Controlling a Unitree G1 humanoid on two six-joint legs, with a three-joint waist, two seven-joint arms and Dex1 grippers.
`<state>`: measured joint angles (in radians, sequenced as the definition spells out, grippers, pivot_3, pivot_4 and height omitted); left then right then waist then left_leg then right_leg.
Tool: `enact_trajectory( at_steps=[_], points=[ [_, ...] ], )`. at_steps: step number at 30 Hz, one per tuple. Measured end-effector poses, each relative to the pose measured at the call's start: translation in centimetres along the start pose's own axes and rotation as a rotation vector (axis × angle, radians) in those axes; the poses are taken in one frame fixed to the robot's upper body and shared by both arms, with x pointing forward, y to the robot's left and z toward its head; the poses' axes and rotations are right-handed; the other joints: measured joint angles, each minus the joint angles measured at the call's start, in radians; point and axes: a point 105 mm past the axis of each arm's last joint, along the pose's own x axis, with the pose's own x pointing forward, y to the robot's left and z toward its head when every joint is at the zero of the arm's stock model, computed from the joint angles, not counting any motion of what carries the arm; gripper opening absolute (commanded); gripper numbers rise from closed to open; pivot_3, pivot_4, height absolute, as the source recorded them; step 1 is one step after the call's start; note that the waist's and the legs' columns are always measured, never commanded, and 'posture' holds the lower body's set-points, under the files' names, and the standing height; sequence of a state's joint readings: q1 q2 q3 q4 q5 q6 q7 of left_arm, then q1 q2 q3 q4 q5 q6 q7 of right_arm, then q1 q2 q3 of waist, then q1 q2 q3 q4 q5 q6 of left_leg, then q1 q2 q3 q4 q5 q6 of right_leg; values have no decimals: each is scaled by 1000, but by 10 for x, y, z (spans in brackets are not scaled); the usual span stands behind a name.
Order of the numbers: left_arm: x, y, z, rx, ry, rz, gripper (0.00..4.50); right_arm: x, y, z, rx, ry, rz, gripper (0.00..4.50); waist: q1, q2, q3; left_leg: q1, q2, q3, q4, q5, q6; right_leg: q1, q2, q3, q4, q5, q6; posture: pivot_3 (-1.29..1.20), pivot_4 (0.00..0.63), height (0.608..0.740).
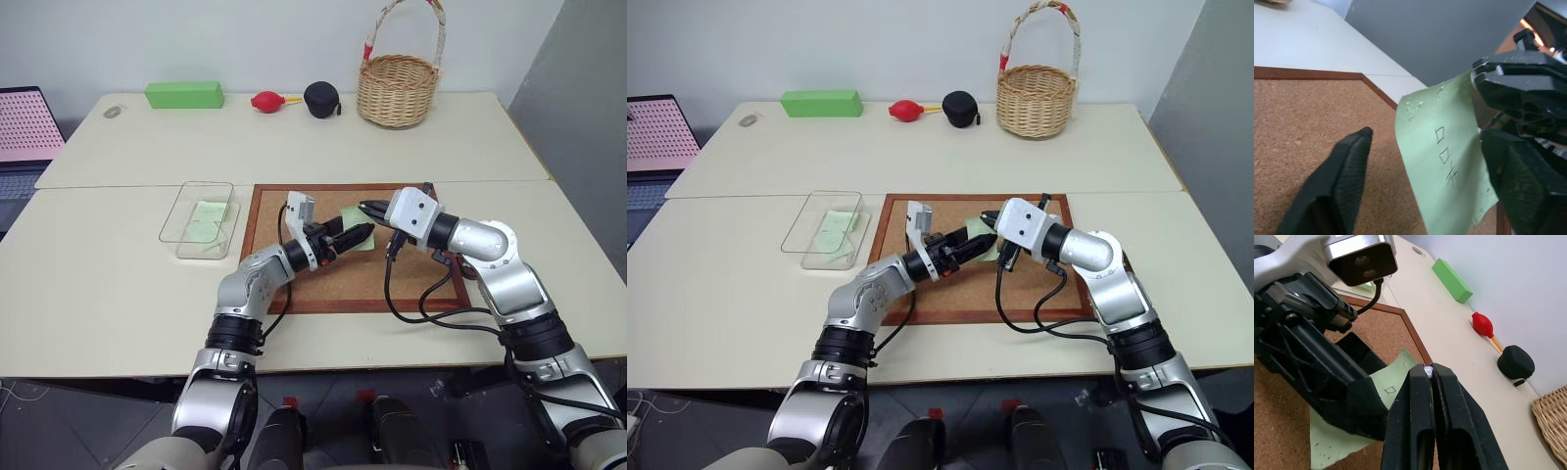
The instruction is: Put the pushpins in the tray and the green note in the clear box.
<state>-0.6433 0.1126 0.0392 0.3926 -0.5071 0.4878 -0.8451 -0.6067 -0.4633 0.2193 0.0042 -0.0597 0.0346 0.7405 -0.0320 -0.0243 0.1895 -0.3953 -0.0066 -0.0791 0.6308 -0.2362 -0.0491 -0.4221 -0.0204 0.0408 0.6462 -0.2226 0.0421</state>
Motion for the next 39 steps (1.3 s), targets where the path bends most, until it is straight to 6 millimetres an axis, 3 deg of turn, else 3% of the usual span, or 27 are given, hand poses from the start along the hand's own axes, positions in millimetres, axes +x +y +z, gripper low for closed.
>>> enact_trajectory(
  at_steps=[14, 23, 30, 35, 37, 39],
  points=[
    [-3, -3, -2, 4, 19, -31, 109, 1, 0, -1, 19, 8, -4, 0, 0, 0, 0, 0, 0, 0, 0, 0, 0, 0, 0, 0, 1, 1, -1, 0, 150, 740],
    [-5, 1, -7, 6, 36, 0, 42, 2, -4, 4, 96, -20, -46, 0, 0, 0, 0, 1, 0, 0, 1, 0, 0, 0, 0, 0, 1, 1, -1, 0, 150, 740],
    [-7, 5, -10, 5, 42, 34, 42, -12, -21, 8, 269, -45, -140, 0, 1, 0, 0, 1, 0, 0, 1, 0, 0, 1, 0, 0, 1, 1, -1, 0, 150, 740],
    [-9, 6, -9, 16, 38, 51, 42, -45, -37, -13, 344, 47, -233, 0, 3, 0, 0, 1, 0, 0, 1, 0, 0, 1, 0, 0, 1, 1, -1, 0, 150, 740],
    [-11, 4, -5, 36, 32, 53, 42, -74, -39, -38, 361, 174, -273, 0, 4, 1, 0, 1, 0, 0, 1, 0, 0, 1, 0, 0, 1, 1, -1, 0, 150, 740],
    [-14, 4, -3, 52, 35, 57, 42, -90, -36, -54, 374, 256, -284, 0, 4, 1, 0, 1, 0, 0, 1, 0, 0, 1, 0, 0, 1, 1, -1, 0, 150, 740]
  ],
)
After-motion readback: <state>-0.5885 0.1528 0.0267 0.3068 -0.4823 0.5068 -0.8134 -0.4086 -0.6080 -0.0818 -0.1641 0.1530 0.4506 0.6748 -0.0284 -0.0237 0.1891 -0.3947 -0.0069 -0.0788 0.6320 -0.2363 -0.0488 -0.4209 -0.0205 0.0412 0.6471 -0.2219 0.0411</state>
